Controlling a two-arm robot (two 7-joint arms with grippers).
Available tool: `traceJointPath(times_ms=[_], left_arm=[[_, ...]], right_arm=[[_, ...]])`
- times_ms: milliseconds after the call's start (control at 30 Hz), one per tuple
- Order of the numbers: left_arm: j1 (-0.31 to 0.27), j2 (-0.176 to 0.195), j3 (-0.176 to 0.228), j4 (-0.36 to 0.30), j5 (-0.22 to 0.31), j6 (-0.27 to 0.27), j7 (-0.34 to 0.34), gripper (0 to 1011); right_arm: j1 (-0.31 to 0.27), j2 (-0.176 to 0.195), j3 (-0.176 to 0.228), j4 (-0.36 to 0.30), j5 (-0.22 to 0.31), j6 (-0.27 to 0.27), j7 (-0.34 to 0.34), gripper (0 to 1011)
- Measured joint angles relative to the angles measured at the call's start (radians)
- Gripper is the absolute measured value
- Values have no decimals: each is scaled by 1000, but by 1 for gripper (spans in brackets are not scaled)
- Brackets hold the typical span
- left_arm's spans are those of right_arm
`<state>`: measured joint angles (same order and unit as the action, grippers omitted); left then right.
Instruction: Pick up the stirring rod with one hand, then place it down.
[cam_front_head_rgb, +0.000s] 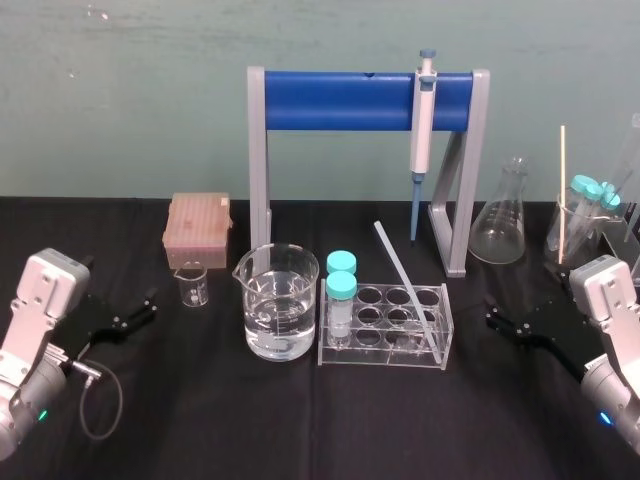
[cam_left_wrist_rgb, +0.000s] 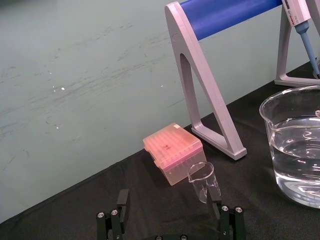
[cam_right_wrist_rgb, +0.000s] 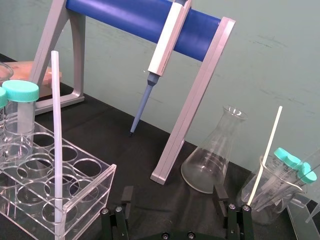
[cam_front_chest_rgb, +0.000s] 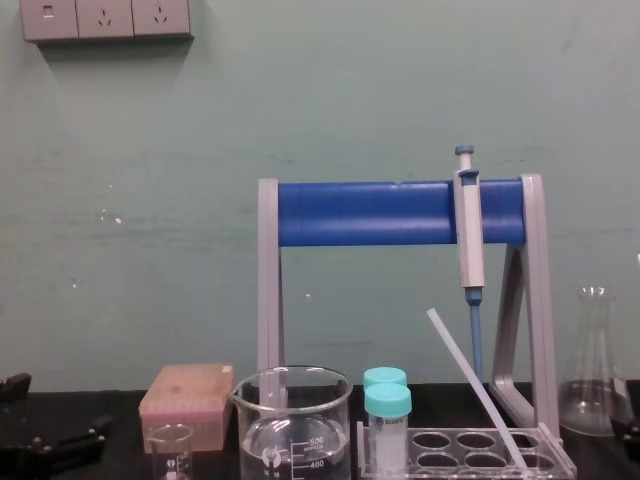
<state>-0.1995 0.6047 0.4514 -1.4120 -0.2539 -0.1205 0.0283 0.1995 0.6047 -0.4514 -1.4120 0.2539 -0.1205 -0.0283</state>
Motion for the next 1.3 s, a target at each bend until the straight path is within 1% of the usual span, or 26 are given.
traceJointPath(times_ms=[1300], left_arm=[[0,0,0,0,0,0,0,1000]], right_arm=[[0,0,0,0,0,0,0,1003]])
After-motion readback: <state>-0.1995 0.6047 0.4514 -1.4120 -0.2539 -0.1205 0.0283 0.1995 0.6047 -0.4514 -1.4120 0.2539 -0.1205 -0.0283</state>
